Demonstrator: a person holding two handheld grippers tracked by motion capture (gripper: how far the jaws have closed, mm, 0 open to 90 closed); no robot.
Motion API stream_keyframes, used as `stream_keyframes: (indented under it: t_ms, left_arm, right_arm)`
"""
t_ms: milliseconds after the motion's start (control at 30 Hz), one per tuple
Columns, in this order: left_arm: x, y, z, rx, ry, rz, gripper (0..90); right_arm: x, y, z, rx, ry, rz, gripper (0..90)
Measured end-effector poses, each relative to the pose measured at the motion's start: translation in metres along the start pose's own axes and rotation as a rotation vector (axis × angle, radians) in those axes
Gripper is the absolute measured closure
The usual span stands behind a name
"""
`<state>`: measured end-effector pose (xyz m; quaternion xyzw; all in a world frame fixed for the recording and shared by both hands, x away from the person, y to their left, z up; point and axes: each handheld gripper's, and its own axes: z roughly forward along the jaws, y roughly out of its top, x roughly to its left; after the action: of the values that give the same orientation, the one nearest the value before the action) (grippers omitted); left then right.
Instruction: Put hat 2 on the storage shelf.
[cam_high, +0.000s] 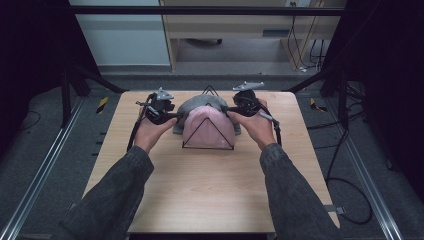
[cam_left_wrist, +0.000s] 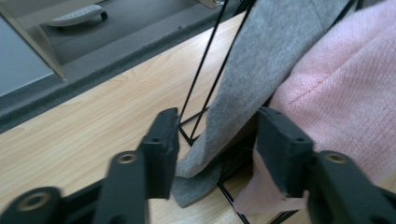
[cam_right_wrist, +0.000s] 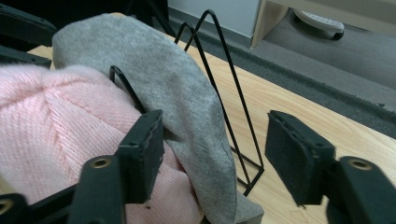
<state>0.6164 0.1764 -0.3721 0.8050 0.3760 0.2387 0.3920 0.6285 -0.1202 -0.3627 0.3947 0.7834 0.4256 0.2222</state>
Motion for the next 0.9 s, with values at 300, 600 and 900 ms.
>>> stream_keyframes:
  t_ms: [300,600,900]
  left_arm:
    - [-0.004,0.013,-0.021,-0.025,0.022,0.018,24.8]
    - [-0.025,0.017,-0.049,0.036,0.000,0.057,11.0]
    - [-0.039,0.012,-0.074,0.061,-0.014,0.092,6.8]
  right_arm:
    - [0.005,0.008,-0.017,-0.053,-0.022,0.028,24.2]
    - [0.017,0.016,-0.045,-0.071,-0.046,0.041,13.5]
    - [0.036,0.006,-0.069,-0.060,-0.039,0.031,8.3]
